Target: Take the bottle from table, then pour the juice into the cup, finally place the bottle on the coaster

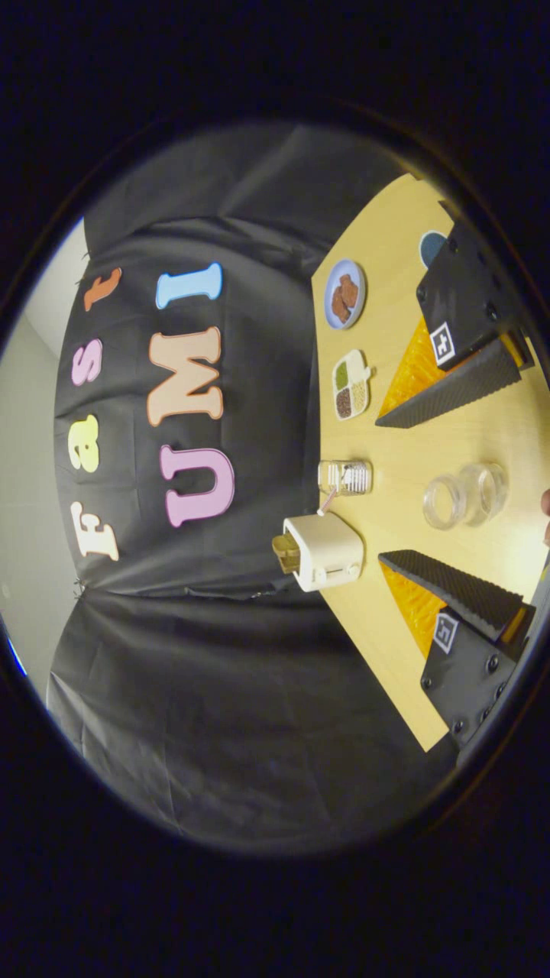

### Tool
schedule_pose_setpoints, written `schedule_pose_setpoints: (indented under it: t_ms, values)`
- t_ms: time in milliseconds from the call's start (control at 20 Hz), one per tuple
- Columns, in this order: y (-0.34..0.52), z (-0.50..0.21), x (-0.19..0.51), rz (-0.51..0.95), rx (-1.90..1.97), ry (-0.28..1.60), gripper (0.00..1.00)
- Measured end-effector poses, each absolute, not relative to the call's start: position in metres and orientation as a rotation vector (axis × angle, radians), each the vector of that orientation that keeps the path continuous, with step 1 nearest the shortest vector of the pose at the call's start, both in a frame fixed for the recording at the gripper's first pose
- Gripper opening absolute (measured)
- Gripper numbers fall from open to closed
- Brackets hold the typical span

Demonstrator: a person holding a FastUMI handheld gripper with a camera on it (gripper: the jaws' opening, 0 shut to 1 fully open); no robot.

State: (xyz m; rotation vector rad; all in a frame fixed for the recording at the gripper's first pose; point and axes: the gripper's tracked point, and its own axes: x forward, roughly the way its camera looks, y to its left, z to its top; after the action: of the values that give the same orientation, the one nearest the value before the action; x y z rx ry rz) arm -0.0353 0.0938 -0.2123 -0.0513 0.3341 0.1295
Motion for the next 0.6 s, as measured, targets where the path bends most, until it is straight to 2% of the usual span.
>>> schedule_pose_setpoints:
  t_ms: [600]
  values:
    - [0.088, -0.294, -0.045, 0.104, -0.108, 0.493, 1.00]
